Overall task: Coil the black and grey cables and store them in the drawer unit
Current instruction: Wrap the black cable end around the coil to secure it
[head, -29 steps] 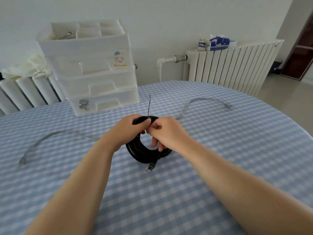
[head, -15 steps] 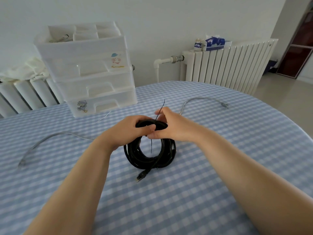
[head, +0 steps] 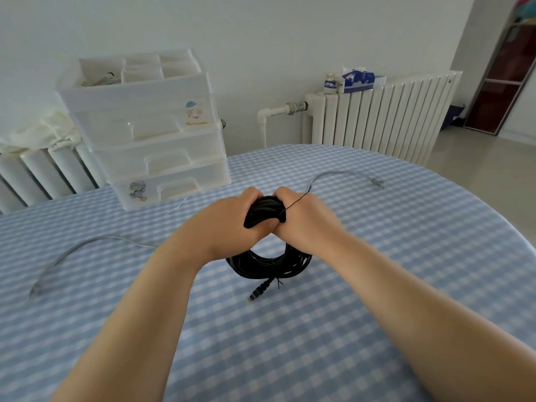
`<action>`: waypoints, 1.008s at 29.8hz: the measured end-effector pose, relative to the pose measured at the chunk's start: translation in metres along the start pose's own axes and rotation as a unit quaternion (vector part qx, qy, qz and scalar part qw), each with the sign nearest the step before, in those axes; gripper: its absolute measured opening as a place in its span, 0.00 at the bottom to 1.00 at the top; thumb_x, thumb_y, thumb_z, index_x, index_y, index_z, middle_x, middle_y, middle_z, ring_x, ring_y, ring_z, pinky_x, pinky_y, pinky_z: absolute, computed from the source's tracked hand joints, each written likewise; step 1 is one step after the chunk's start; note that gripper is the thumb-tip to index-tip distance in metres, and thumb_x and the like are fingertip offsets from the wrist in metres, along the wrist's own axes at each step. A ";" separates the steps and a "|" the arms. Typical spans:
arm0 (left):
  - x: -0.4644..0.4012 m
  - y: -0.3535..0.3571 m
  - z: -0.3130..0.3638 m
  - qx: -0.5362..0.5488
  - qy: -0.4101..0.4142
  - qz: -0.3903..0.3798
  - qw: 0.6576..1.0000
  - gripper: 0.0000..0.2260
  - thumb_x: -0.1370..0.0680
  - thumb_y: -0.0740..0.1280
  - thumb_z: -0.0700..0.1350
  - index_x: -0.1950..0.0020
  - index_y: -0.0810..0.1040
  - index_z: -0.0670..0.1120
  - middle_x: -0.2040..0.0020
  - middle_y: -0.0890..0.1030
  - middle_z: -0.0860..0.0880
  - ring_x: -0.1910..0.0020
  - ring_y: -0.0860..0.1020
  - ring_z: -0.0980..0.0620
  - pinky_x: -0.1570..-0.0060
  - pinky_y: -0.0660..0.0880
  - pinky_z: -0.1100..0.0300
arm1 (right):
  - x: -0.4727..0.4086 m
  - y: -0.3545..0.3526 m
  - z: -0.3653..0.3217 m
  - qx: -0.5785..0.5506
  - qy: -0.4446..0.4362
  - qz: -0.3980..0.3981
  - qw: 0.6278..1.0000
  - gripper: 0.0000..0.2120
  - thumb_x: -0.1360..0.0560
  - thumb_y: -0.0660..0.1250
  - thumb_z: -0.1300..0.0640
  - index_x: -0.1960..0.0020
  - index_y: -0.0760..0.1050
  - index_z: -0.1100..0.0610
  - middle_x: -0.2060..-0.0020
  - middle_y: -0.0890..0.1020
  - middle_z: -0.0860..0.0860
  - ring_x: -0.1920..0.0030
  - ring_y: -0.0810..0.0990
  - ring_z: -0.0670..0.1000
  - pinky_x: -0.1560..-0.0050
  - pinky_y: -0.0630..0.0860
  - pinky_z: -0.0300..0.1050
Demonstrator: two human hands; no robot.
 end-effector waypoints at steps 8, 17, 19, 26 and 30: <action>-0.002 0.005 -0.003 0.129 -0.024 0.022 0.991 0.09 0.28 0.68 0.61 0.53 0.75 0.59 0.62 0.80 0.54 0.63 0.79 0.55 0.60 0.74 0.57 | 0.003 0.001 -0.003 0.026 0.000 0.043 0.999 0.04 0.27 0.63 0.57 0.57 0.68 0.53 0.70 0.72 0.49 0.67 0.72 0.52 0.72 0.64 0.42; -0.005 0.020 -0.002 0.219 -0.017 0.070 0.973 0.13 0.32 0.65 0.64 0.52 0.77 0.60 0.57 0.81 0.59 0.57 0.80 0.56 0.52 0.78 0.48 | 0.000 -0.002 -0.001 0.101 -0.013 0.064 0.993 0.07 0.25 0.62 0.53 0.55 0.65 0.55 0.70 0.70 0.47 0.66 0.72 0.52 0.73 0.61 0.41; -0.006 0.022 0.000 0.247 -0.026 0.101 0.963 0.12 0.30 0.65 0.62 0.53 0.79 0.59 0.58 0.82 0.58 0.58 0.80 0.57 0.52 0.78 0.50 | 0.000 -0.002 -0.001 0.094 -0.016 0.077 0.992 0.10 0.24 0.63 0.48 0.53 0.68 0.55 0.66 0.75 0.48 0.64 0.75 0.52 0.70 0.67 0.43; -0.007 0.017 0.008 0.304 -0.090 0.129 0.940 0.13 0.22 0.64 0.51 0.62 0.81 0.49 0.66 0.81 0.55 0.66 0.78 0.58 0.62 0.74 0.67 | 0.001 0.001 -0.003 0.113 -0.077 0.102 0.985 0.15 0.23 0.64 0.46 0.48 0.70 0.57 0.59 0.78 0.48 0.63 0.77 0.50 0.65 0.72 0.45; -0.006 0.009 0.004 0.265 -0.117 0.161 0.943 0.21 0.21 0.63 0.50 0.67 0.71 0.36 0.71 0.68 0.44 0.71 0.66 0.50 0.66 0.65 0.56 | 0.002 0.003 -0.006 0.165 -0.146 0.140 0.965 0.12 0.25 0.68 0.49 0.50 0.70 0.56 0.62 0.78 0.47 0.66 0.77 0.51 0.72 0.62 0.42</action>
Point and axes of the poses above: each hand's wrist, its own x-axis away from the middle knuckle, its own y-axis out of the palm, z = x × y, the point moved 2 cm from there along -x, towards the middle knuckle
